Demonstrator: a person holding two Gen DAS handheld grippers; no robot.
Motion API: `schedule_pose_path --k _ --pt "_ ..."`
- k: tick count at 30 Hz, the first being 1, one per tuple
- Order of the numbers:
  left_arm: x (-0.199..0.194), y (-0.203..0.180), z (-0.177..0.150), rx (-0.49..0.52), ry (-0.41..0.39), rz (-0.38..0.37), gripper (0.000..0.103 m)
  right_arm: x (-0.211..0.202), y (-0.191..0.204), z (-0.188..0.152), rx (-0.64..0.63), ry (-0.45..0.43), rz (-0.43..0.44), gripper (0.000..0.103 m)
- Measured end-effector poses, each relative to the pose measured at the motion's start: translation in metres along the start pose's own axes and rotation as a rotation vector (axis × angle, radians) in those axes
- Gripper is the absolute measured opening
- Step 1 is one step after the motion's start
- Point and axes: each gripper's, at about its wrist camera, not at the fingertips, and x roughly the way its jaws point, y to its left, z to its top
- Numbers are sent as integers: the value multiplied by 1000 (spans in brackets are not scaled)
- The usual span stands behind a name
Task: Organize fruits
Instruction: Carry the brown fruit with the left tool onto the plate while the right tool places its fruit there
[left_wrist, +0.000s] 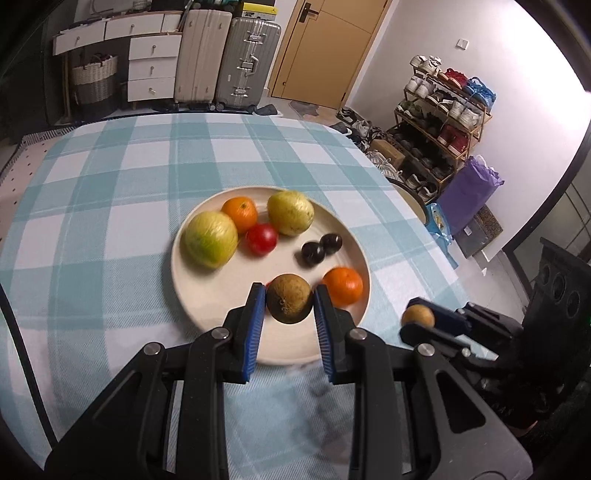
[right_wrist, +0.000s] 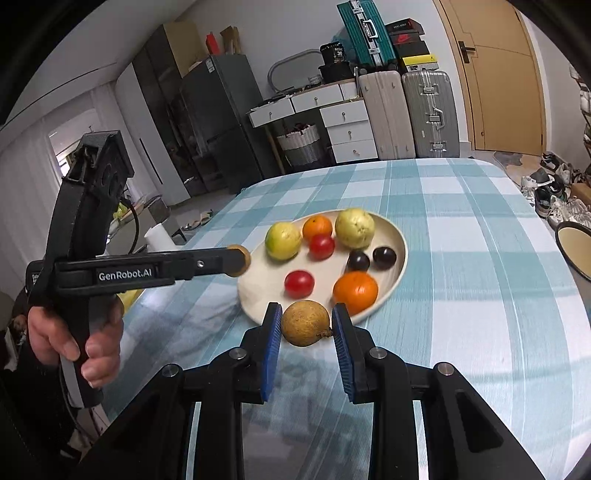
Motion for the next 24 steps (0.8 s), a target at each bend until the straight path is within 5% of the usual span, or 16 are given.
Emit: schedule_pose_path --k 24 --pt "88 4 59 -33 76 -101 24 76 -22 39 -12 66 35 29"
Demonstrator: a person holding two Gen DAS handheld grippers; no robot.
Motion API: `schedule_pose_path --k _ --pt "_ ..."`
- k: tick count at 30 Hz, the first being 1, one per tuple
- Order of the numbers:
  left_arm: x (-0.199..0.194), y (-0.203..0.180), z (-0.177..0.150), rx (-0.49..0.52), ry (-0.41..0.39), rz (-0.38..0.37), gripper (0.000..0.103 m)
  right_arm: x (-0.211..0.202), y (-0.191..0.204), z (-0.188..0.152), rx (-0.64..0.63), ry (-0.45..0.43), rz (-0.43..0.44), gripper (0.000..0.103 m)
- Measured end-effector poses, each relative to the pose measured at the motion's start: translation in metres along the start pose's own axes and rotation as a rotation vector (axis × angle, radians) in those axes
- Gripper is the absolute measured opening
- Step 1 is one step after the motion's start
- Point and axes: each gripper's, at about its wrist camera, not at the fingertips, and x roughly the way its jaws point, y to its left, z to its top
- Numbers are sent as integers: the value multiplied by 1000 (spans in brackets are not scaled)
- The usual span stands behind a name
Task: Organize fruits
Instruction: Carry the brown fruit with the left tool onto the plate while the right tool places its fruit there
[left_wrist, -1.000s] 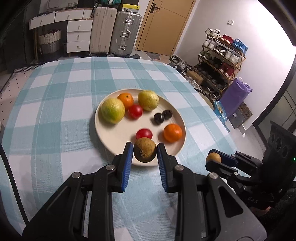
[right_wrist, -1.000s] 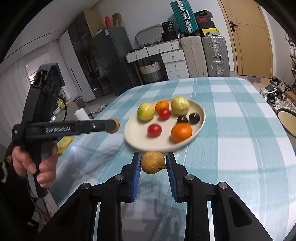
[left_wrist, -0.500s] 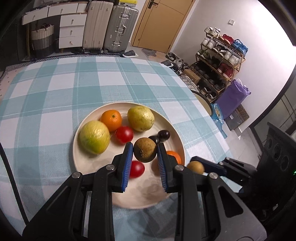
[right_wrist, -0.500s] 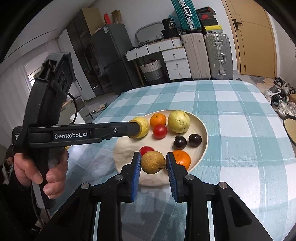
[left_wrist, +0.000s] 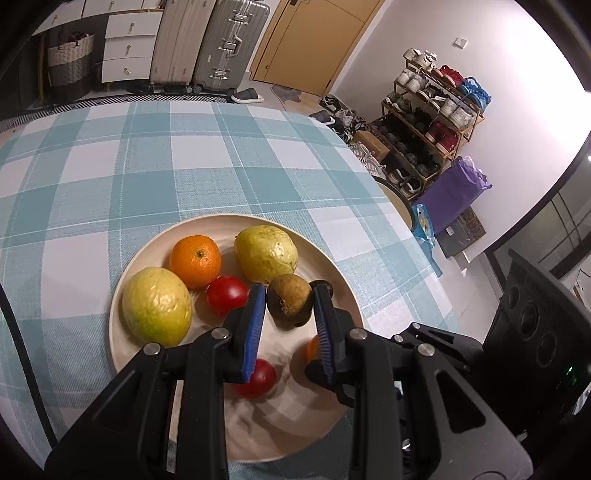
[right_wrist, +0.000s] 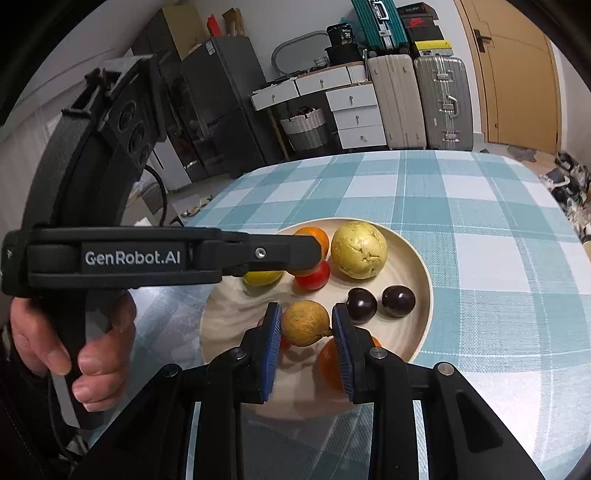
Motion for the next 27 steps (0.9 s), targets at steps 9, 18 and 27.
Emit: schedule_pose_path --k 9,18,27 --pt "9 7 5 -24 11 -13 24 10 -9 4 31 -3 22 29" --pt "-14 1 10 -6 -47 -15 24 -2 -10 5 44 -54 64 52" --pt "-47 -5 -5 -10 -102 56 24 -40 -12 -3 48 -134 -9 66"
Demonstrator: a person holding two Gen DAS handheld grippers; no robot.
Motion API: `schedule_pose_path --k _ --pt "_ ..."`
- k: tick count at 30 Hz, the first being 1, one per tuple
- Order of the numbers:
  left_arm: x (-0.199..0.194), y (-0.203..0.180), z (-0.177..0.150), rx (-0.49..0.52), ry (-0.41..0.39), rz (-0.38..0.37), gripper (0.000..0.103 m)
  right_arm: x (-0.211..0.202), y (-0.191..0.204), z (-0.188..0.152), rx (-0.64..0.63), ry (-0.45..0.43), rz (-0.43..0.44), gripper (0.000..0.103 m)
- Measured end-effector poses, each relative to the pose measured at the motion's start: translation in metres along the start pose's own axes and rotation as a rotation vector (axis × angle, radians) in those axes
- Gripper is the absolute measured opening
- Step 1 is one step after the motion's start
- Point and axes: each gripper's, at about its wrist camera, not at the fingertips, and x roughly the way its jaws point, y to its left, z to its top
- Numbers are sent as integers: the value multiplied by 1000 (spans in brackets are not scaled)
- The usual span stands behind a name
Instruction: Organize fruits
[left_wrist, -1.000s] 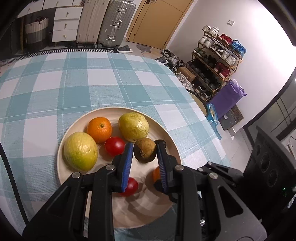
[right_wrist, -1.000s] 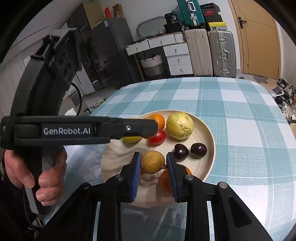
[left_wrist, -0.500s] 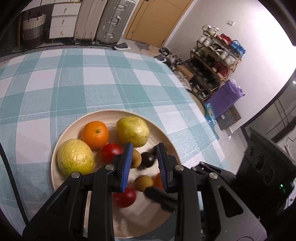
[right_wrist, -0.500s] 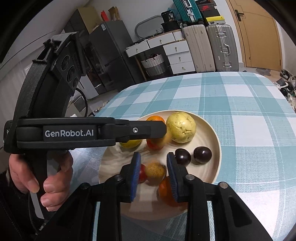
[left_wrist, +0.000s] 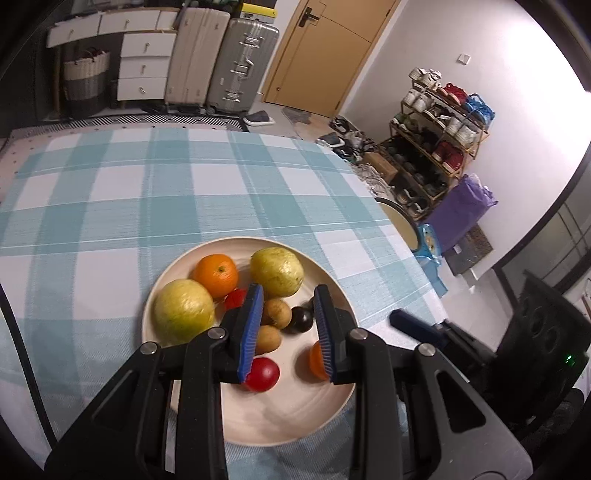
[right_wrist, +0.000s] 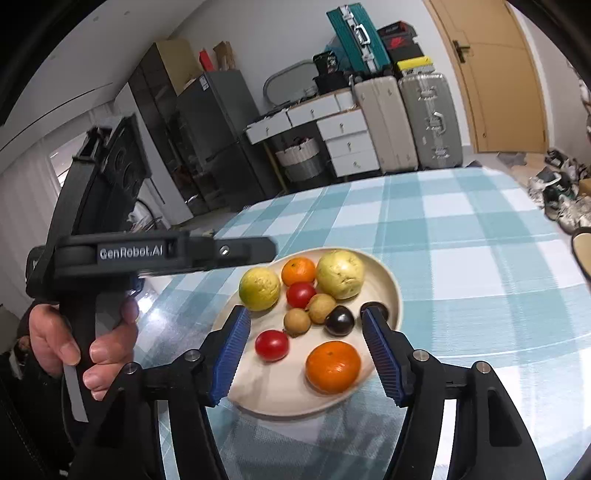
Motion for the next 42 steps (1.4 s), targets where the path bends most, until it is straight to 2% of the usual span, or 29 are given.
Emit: schedule_pose_path --k 4,9,11,13,15,18,21,26,29,30,32,42 --pt "-16 -8 -9 29 -16 53 24 -15 4 0 -9 -40 -30 80" --pt "-39 -18 -20 58 -58 102 29 -31 10 3 -21 -102 -48 85" --pt "-48 -19 -25 55 -83 131 36 -36 13 5 -20 -119 -48 86" --pt "-58 -19 -29 47 -116 166 52 -40 16 6 -30 -130 -47 87" --pt "-66 -19 -31 41 -144 195 60 -46 21 10 -61 -144 -43 87" --pt "-82 -18 -33 36 -193 224 63 -55 28 17 -106 -180 -52 93" --pt "-99 -20 -35 34 -258 286 82 -64 34 22 -114 -212 -46 98" --pt "-126 -28 -37 67 -366 362 88 -75 50 28 -175 -261 -50 102" --pt "-138 -33 -40 76 -434 440 103 -80 58 28 -211 -286 -69 103" --pt "-141 -34 -42 80 -459 467 102 -81 60 28 -217 -289 -71 103" --pt "-148 -36 -47 93 -492 463 102 -82 60 29 -212 -293 -72 103" --pt "-153 -26 -63 79 -531 440 102 -84 53 19 -220 -357 -108 103"
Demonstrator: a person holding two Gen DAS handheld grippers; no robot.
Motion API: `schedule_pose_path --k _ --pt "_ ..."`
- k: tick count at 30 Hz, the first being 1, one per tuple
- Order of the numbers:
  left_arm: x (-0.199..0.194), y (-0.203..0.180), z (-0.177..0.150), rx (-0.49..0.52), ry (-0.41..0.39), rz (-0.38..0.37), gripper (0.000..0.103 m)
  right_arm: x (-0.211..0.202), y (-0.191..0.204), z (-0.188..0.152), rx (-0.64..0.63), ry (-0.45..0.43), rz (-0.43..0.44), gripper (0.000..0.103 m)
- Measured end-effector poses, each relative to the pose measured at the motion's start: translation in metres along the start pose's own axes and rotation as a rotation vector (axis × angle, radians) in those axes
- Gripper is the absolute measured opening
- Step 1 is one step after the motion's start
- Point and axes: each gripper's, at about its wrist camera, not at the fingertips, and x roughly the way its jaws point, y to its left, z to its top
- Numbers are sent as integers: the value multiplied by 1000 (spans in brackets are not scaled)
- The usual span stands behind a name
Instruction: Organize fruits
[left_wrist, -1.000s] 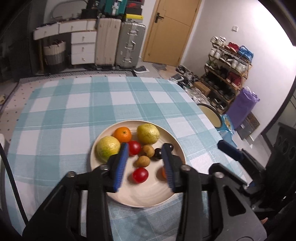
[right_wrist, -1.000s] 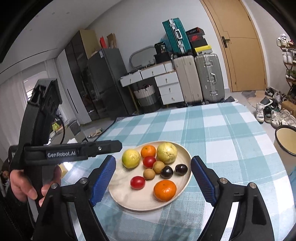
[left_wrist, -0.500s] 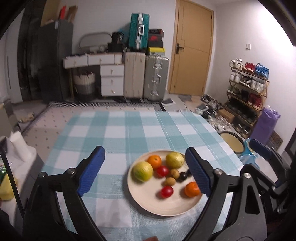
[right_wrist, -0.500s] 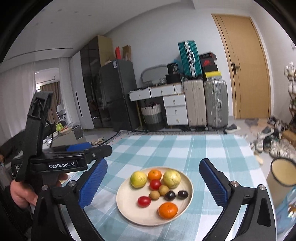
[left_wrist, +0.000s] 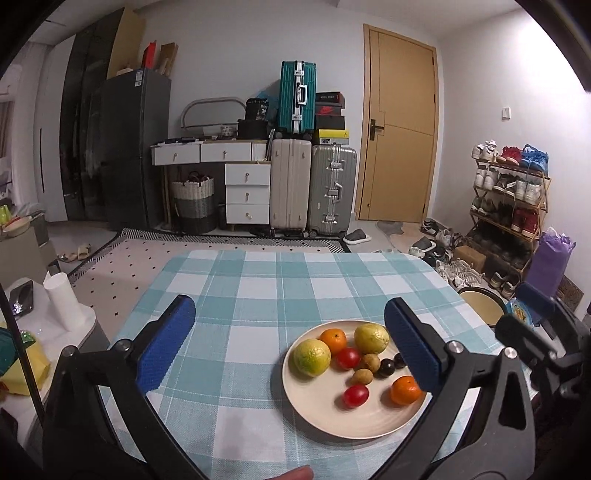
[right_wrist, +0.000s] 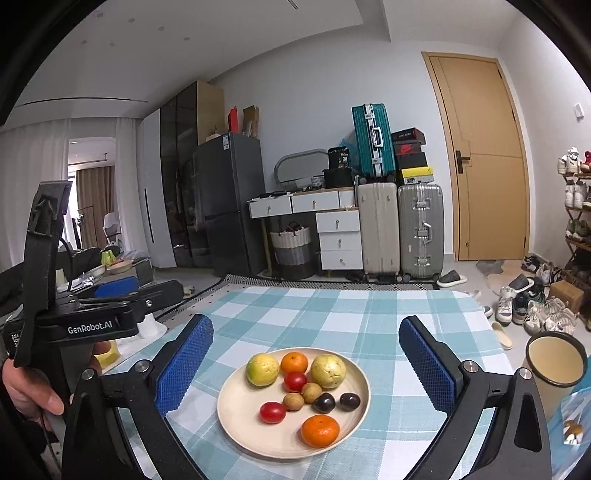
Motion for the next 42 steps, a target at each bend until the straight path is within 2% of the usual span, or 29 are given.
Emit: schedule_pose_path --k 5,23,42 --pt "0 4 -12 0 -31 21 102 -3 0 -3 -23 -25 -21 103" --pt "20 20 -44 11 -37 43 102 -16 -6 -20 -36 -38 -109 103" --pt "53 36 -90 5 -17 67 102 -1 -11 -54 -63 67 -118 103"
